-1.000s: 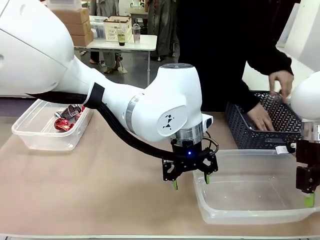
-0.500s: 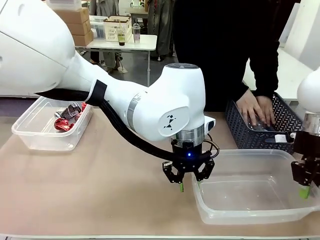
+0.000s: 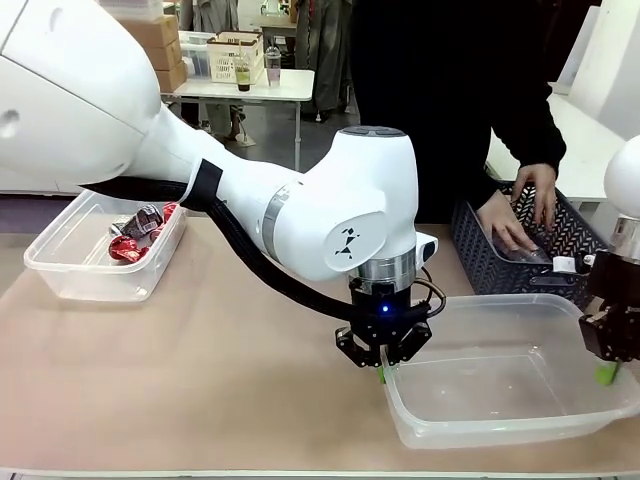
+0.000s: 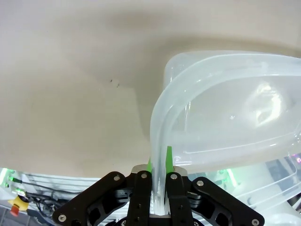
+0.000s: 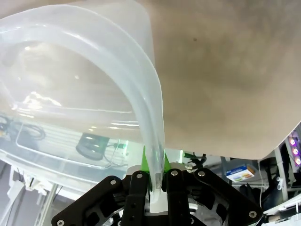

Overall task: Sort the waste into each basket.
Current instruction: Pick up the Organizing box on the right side of the table and lift it.

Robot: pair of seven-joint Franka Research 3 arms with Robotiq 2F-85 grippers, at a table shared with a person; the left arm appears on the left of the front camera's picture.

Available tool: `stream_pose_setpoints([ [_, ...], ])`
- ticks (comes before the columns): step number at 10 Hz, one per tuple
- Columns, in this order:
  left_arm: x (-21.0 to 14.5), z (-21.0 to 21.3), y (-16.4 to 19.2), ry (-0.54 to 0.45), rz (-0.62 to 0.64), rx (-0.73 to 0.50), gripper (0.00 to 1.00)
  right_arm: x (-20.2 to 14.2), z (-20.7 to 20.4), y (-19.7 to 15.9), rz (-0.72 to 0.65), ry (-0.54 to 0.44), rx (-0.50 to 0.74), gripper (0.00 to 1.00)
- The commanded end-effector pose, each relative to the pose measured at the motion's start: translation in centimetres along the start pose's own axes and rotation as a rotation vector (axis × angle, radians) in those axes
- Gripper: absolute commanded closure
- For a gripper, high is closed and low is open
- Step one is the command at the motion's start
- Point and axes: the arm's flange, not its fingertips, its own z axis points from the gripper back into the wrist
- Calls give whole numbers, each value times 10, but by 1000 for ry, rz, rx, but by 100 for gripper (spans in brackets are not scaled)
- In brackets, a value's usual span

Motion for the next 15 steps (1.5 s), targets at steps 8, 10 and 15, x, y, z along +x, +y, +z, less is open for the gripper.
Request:
stream_pose_setpoints([
  [8, -28, 87, 75, -29, 17, 16, 100, -20, 67, 73, -75, 93, 112, 100],
  [10, -43, 128, 116, -29, 16, -4, 100, 0, 92, 111, -56, 92, 119, 100],
  [15, -40, 138, 103, -54, 45, -6, 100, 8, 96, 145, -21, 77, 122, 100],
])
